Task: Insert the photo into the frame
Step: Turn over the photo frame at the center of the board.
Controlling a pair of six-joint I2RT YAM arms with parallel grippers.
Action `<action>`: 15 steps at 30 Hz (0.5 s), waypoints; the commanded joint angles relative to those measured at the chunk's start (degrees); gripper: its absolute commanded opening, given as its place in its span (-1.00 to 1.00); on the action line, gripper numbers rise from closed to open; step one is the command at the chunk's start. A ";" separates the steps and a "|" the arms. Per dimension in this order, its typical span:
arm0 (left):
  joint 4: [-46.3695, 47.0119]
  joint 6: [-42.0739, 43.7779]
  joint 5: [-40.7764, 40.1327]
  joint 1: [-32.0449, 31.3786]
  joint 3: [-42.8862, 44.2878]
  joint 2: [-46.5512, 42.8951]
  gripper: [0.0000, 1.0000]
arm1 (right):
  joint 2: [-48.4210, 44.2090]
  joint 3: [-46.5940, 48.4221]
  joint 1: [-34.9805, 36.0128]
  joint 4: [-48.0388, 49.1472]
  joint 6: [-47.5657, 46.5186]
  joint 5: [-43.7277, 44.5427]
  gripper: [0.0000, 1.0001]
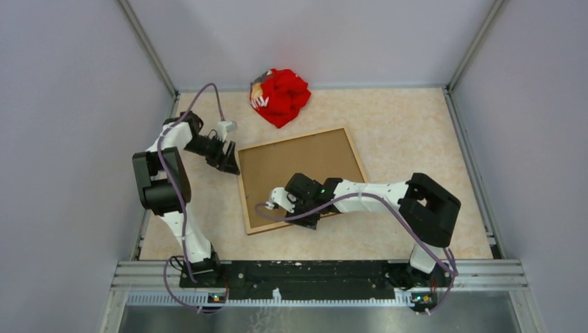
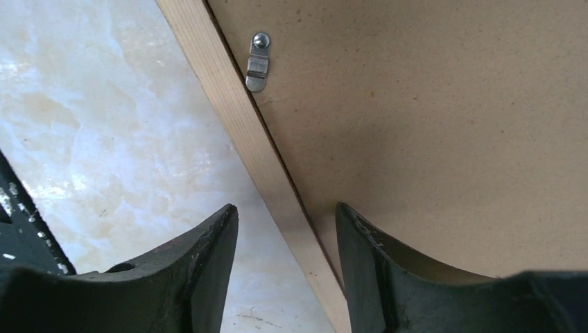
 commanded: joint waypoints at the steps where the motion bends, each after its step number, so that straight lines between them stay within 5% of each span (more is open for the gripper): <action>1: -6.04 4.09 3.62 1.46 1.51 -6.24 0.61 | 2.49 1.51 1.24 1.25 -2.35 2.57 0.05; 4: -7.86 5.38 4.44 1.51 0.93 -9.74 0.64 | 2.98 0.98 1.62 1.97 -2.12 3.25 -0.13; 10: -11.81 8.88 6.64 1.55 2.06 -16.78 0.67 | 4.86 1.52 1.73 3.82 0.75 3.51 -0.93; 15: -16.16 12.67 9.44 1.55 3.59 -21.90 0.70 | 5.43 4.83 1.60 3.43 3.38 3.45 -1.00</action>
